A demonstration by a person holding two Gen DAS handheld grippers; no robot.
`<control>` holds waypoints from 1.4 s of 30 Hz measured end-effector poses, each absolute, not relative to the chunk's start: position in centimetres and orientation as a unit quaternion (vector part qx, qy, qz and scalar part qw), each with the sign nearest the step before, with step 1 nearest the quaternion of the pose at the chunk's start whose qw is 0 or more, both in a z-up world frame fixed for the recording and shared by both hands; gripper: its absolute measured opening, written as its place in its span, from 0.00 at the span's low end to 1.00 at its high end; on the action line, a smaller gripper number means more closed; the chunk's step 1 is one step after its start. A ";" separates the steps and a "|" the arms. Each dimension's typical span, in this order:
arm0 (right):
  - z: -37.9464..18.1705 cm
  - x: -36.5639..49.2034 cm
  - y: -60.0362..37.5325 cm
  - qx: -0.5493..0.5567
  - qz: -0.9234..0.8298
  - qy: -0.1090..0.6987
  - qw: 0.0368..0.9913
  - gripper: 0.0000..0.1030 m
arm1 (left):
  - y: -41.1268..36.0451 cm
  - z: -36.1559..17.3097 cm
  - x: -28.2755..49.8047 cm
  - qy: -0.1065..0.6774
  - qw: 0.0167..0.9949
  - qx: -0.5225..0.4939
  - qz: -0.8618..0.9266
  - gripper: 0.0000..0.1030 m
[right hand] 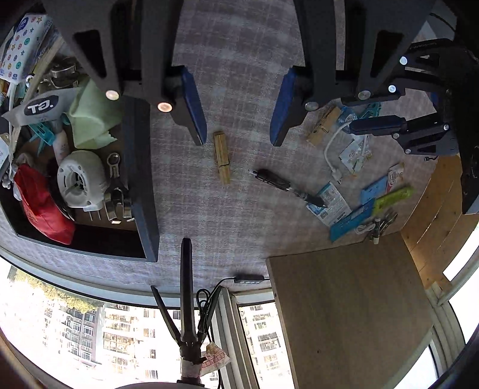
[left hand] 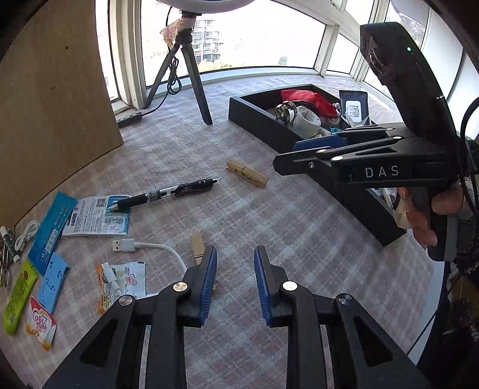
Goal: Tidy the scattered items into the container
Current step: 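Grasp a wooden clothespin with the left tool while the right grasps another wooden clothespin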
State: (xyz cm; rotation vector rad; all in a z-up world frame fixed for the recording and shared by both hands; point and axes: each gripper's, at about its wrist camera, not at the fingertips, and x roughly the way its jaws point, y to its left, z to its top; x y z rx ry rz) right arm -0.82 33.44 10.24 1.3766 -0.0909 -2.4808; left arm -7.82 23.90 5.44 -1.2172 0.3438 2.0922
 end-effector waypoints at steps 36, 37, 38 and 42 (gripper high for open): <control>7.5 -1.4 35.1 0.486 -0.857 -0.091 0.145 0.13 | 22.9 5.2 -8.5 0.066 0.330 -0.468 0.817 0.11; 8.0 -0.9 35.5 0.480 -0.860 -0.097 0.145 0.13 | 22.9 5.7 -8.6 0.059 0.330 -0.464 0.820 0.11; 8.5 -0.4 35.9 0.473 -0.863 -0.103 0.142 0.13 | 23.0 6.2 -8.4 0.052 0.330 -0.459 0.823 0.11; 10.6 1.7 38.6 0.444 -0.877 -0.137 0.126 0.13 | 23.4 8.1 -7.8 0.024 0.333 -0.443 0.832 0.11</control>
